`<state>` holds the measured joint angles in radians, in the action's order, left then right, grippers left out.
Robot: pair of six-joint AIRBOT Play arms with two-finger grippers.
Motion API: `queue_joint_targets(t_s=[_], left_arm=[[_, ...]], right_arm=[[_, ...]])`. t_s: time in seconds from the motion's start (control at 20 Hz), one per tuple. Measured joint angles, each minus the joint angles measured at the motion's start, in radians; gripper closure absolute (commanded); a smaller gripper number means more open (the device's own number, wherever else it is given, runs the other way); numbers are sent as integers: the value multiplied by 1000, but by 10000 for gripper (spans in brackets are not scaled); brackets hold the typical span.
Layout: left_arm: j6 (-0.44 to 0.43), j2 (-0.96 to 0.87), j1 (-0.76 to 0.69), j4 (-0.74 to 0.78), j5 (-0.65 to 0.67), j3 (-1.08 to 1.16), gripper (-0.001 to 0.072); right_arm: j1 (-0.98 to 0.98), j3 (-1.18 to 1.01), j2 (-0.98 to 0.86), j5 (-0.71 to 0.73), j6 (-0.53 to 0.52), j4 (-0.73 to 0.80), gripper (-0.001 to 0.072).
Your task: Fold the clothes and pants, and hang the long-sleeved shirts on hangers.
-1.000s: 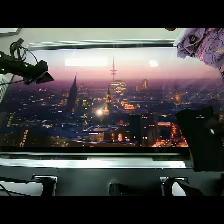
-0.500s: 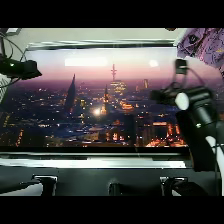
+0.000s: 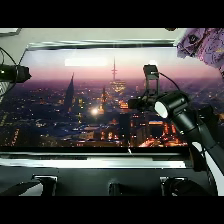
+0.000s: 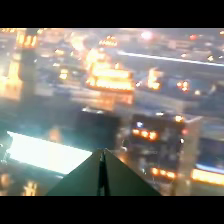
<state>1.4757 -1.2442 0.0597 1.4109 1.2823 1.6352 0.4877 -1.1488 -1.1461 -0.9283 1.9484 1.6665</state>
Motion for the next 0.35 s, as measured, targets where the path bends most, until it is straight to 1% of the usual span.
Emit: queue_joint_targets(t_s=[0.35], left_arm=[[-2, 3, 0, 10, 0, -6, 685]], right_arm=[[8, 0, 0, -6, 0, -1, 682]])
